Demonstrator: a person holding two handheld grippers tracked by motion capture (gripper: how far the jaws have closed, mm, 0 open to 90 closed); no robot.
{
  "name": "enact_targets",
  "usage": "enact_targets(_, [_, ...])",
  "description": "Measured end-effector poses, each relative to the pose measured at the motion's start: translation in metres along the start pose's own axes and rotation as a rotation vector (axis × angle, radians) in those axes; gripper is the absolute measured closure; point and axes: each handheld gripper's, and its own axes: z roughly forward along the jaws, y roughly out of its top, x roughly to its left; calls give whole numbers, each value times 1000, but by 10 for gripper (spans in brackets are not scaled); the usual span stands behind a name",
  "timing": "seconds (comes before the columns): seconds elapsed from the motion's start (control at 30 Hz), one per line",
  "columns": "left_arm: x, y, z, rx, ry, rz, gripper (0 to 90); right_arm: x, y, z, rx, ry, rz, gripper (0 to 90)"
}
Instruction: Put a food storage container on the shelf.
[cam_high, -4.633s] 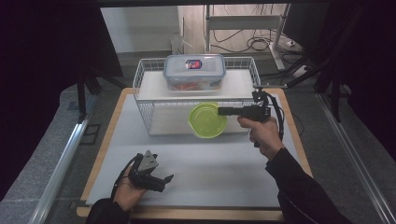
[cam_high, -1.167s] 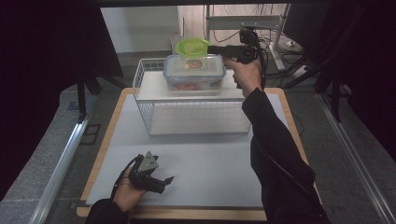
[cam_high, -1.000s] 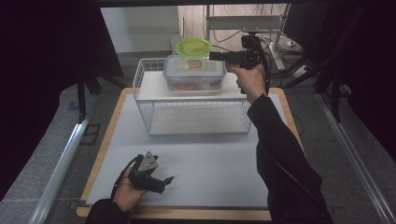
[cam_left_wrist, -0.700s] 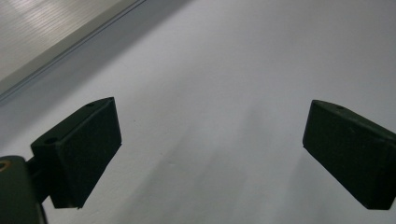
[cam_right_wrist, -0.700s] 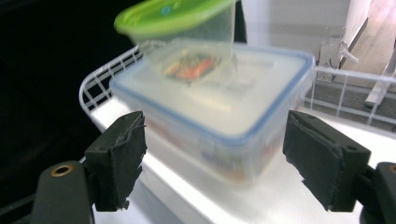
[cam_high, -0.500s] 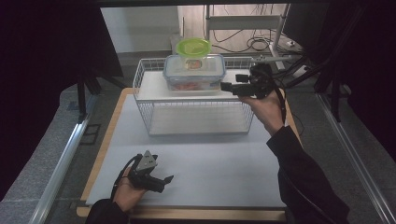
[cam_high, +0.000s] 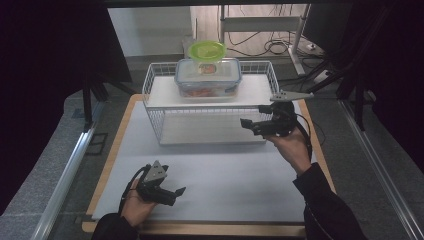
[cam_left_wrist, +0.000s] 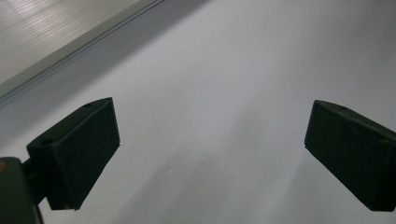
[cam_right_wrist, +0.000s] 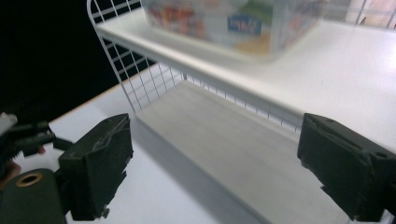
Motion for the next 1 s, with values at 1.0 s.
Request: enact_targets(1.0, [-2,0,1,7,8,22,31,14,-133,-12,125,-69,-50,37])
